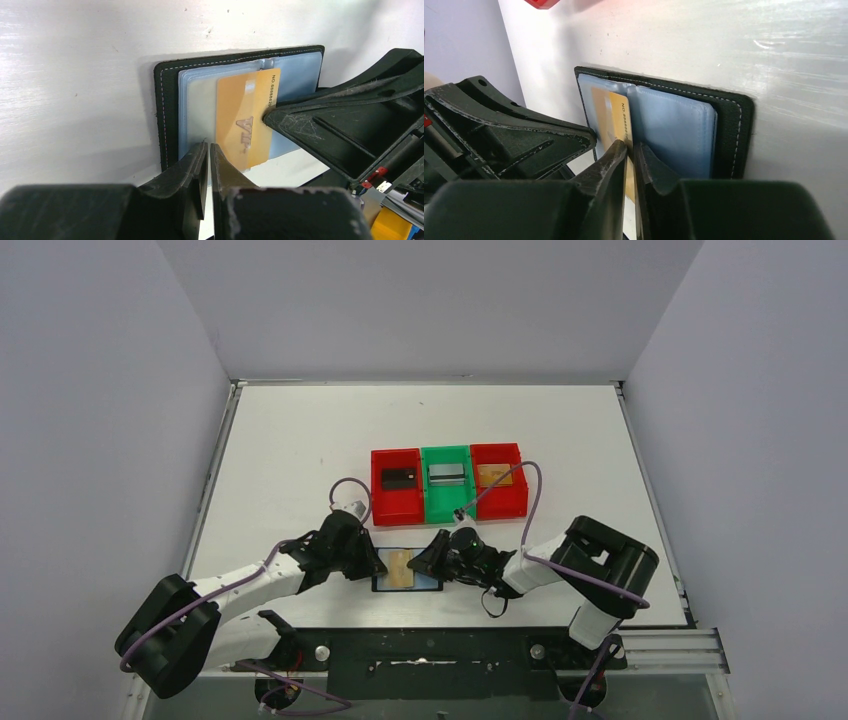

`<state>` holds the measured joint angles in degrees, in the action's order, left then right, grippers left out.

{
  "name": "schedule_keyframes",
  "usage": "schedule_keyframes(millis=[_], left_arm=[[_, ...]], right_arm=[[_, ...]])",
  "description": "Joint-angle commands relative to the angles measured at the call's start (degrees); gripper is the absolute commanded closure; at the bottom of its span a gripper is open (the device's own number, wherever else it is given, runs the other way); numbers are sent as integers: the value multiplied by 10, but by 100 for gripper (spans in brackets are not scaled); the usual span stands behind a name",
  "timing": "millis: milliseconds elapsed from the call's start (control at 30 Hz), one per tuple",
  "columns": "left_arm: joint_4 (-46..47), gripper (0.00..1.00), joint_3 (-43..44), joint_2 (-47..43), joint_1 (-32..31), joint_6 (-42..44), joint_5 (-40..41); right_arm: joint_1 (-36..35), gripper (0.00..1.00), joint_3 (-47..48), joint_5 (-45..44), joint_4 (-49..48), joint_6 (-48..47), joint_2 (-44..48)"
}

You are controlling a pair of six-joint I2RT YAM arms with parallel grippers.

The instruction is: Take the credit cards out of the card holder

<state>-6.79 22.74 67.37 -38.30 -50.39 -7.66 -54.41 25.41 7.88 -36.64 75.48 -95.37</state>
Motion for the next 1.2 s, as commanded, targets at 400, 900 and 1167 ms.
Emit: schedule_keyframes(millis=[400, 900, 1167], left_arm=[[-42, 92, -4, -17, -4, 2, 35], [-87, 71, 47, -55, -4, 7, 50], [-156, 56, 93, -120, 8, 51, 98]], right_arm=[[1, 100, 11, -93, 182, -84, 138], [-2, 100, -18, -105, 144, -133, 257], [-19, 100, -25, -127, 108, -162, 277]])
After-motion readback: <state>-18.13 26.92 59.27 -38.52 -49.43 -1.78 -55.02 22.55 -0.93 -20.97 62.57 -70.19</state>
